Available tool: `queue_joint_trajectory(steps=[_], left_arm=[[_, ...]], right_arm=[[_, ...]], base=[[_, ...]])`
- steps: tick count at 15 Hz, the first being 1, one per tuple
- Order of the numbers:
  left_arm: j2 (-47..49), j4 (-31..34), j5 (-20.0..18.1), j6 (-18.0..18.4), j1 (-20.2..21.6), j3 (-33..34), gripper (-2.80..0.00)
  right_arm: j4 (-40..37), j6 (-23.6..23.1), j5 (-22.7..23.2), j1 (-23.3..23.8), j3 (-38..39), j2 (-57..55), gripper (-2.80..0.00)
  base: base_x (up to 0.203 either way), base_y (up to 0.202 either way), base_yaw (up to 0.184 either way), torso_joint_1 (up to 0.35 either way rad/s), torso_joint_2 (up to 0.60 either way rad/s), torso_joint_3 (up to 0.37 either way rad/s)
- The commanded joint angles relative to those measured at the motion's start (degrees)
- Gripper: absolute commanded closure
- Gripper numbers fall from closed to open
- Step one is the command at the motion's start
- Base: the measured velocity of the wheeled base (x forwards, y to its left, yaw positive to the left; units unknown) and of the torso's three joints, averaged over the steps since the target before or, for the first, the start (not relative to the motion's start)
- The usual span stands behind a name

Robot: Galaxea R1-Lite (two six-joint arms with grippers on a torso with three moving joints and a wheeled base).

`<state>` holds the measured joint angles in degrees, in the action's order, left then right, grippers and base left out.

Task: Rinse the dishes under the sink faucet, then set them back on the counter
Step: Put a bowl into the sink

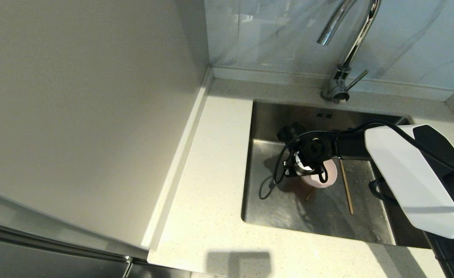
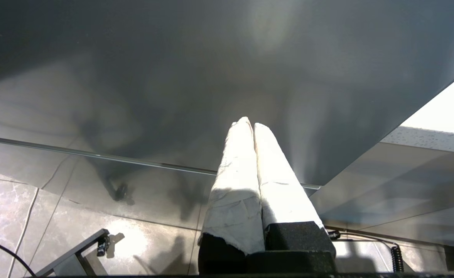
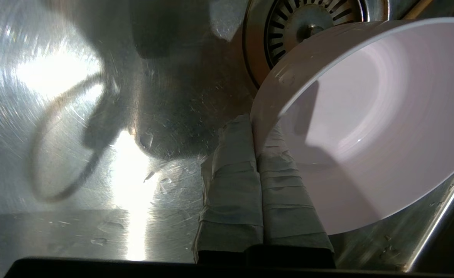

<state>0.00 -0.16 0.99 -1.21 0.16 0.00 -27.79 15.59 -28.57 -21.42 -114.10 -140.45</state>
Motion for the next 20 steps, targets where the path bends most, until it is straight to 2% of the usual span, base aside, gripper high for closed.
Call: queue_joint_trajectory(steps=[1,9,10,11,16,18,20], left_arm=[[-0.18,-0.02,0.07,-0.02,0.02,0.00,0.00],[-0.18,-0.02,0.02,-0.02,0.02,0.00,0.00],[-0.18,-0.02,0.07,-0.02,0.02,0.00,0.00],[-0.18,-0.02,0.07,-0.02,0.02,0.00,0.00],[-0.18,-0.02,0.07,-0.02,0.02,0.00,0.00],[-0.18,-0.02,0.07,-0.02,0.02,0.00,0.00],[-0.18,-0.02,0.07,-0.02,0.02,0.00,0.00]], right_arm=[[-0.16,-0.96,-0.09,-0.03,0.02,-0.68,0.00],[-0.68,-1.57,-0.23,0.36,0.02,-1.92,0.00],[-1.18,-1.57,-0.72,0.88,0.02,-2.10,-1.05],[-1.30,-1.61,-1.40,1.01,0.02,-2.11,-2.80],[-1.52,-1.73,-1.25,1.88,0.04,-0.82,-2.80],[-3.22,-1.72,-1.27,3.01,0.08,3.77,-2.80],[-8.67,-1.45,-1.09,4.51,0.51,11.53,-2.80]], base=[[0.000,0.000,0.000,0.000,0.00,0.000],[0.000,0.000,0.000,0.000,0.00,0.000],[0.000,0.000,0.000,0.000,0.00,0.000],[0.000,0.000,0.000,0.000,0.00,0.000],[0.000,0.000,0.000,0.000,0.00,0.000],[0.000,0.000,0.000,0.000,0.00,0.000],[0.000,0.000,0.000,0.000,0.00,0.000]])
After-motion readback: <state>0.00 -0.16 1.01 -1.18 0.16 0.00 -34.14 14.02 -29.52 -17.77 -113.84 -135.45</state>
